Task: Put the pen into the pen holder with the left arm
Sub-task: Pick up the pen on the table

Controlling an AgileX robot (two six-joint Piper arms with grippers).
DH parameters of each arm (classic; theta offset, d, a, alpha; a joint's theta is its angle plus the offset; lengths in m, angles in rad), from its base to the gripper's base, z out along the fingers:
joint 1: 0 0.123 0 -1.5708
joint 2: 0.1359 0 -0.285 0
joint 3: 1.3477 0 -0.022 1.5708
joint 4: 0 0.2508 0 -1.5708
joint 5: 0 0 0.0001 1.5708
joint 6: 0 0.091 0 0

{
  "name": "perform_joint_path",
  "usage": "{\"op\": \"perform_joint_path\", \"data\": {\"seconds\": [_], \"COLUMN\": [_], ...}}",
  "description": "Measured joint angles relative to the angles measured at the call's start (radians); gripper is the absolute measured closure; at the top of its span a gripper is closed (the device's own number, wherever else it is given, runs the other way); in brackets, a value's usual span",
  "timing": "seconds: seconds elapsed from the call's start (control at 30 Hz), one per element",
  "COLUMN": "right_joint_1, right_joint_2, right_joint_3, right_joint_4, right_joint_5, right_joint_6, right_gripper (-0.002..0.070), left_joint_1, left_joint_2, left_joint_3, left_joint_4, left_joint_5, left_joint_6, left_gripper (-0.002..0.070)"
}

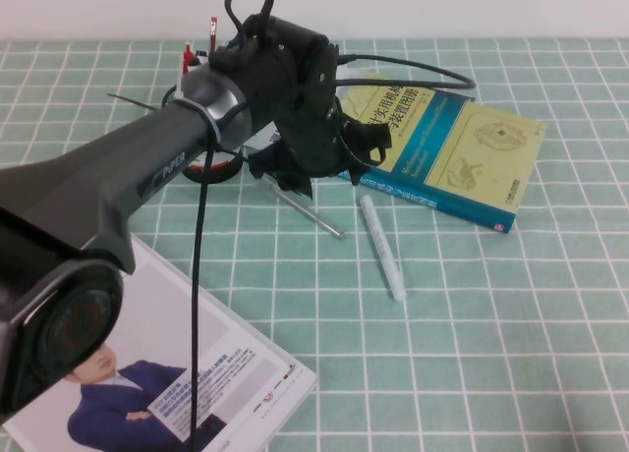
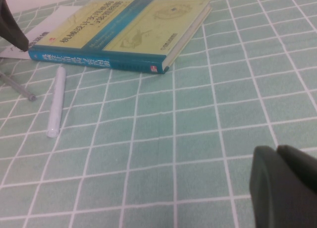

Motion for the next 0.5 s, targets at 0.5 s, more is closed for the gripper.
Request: {"op": "perform_joint_path", "data": {"seconds": [0.5], "right_joint_1": [0.000], "right_joint_2": [0.000], "right_joint_3": [0.000], "right_joint_4": [0.000], "right_joint_5": [0.000], "right_joint_6": [0.000], "right_gripper": [0.0696], "left_joint_1": [0.001], "left_joint_2": [0.063], "left_joint_3": [0.000], "left_joint_4": [0.184], "left_joint_5": [0.123], "left_joint_6": [-0.395], "left_gripper": [0.0247]}}
